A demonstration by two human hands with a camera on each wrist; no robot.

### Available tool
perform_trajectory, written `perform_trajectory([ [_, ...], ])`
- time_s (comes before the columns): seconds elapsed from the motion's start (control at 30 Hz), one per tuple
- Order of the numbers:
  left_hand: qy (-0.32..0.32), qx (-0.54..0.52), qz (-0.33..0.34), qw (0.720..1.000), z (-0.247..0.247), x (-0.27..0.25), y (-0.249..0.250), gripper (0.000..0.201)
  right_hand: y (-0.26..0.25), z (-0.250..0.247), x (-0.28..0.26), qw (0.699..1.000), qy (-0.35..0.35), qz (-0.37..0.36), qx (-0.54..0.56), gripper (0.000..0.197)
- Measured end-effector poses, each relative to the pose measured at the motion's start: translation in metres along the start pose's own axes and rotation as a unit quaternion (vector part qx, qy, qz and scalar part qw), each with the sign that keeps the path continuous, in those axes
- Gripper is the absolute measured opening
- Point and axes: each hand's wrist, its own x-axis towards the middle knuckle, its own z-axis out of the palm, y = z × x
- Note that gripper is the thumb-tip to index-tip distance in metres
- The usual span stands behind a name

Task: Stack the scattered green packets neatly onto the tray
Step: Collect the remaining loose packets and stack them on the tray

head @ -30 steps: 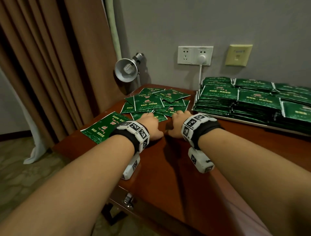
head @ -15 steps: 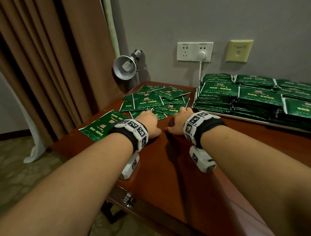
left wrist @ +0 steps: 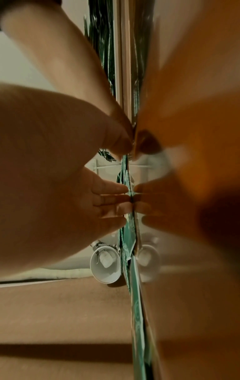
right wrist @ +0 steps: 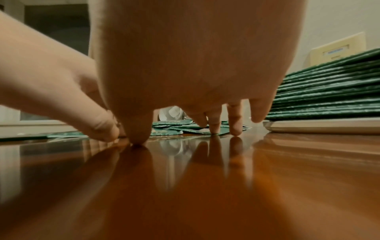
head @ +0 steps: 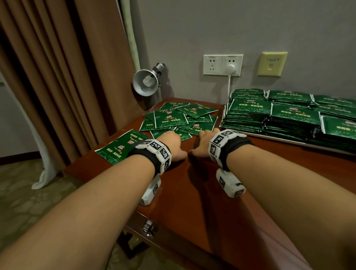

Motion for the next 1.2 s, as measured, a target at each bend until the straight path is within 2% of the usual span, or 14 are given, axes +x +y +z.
perform_trajectory([
  [0.17,0.012,-0.018,0.000,1.000,0.000,0.001,-0.001,0.041,0.005,0.001,0.004,1.000,0.012,0.015,0.010,0.110],
  [0.2,0.010,-0.030,0.003,0.999,0.001,0.002,-0.001,0.040,0.007,0.002,0.004,1.000,0.007,0.014,0.007,0.107],
  [0.3,0.005,-0.050,0.008,0.999,0.002,0.003,-0.003,0.037,0.017,-0.001,-0.002,1.000,0.011,-0.008,-0.028,0.082],
  [0.33,0.011,-0.046,0.005,0.999,0.002,0.004,-0.005,0.037,0.020,-0.002,-0.002,0.999,0.020,-0.014,-0.030,0.081],
  [0.43,0.033,-0.018,-0.035,0.999,0.005,0.005,-0.009,0.040,0.025,-0.003,-0.002,1.000,0.014,-0.022,-0.013,0.085],
  [0.53,0.007,-0.010,-0.086,0.996,0.005,0.007,-0.011,0.041,0.026,-0.002,-0.003,0.999,-0.015,-0.030,0.034,0.080],
  [0.67,-0.009,0.043,-0.049,0.998,-0.006,0.011,-0.014,0.017,0.025,-0.006,-0.002,0.998,0.007,-0.038,0.045,0.055],
  [0.73,-0.018,0.075,-0.041,0.996,-0.011,0.011,-0.014,0.011,0.024,-0.010,-0.003,0.999,0.010,-0.049,0.022,0.036],
  [0.8,-0.025,0.104,-0.031,0.994,-0.015,0.011,-0.011,0.011,0.023,-0.013,-0.005,0.998,0.009,-0.065,-0.010,0.025],
  [0.97,-0.046,0.139,-0.006,0.989,-0.023,0.016,-0.009,0.014,0.018,-0.014,0.006,0.995,-0.012,-0.065,-0.072,0.020],
  [1.07,-0.040,0.157,-0.002,0.987,-0.025,0.019,-0.009,0.009,0.019,-0.012,0.010,0.994,-0.002,-0.073,-0.082,0.028],
  [1.2,-0.016,0.162,0.003,0.987,-0.024,0.018,-0.009,0.012,0.026,-0.007,0.006,0.995,0.007,-0.070,-0.071,0.030],
])
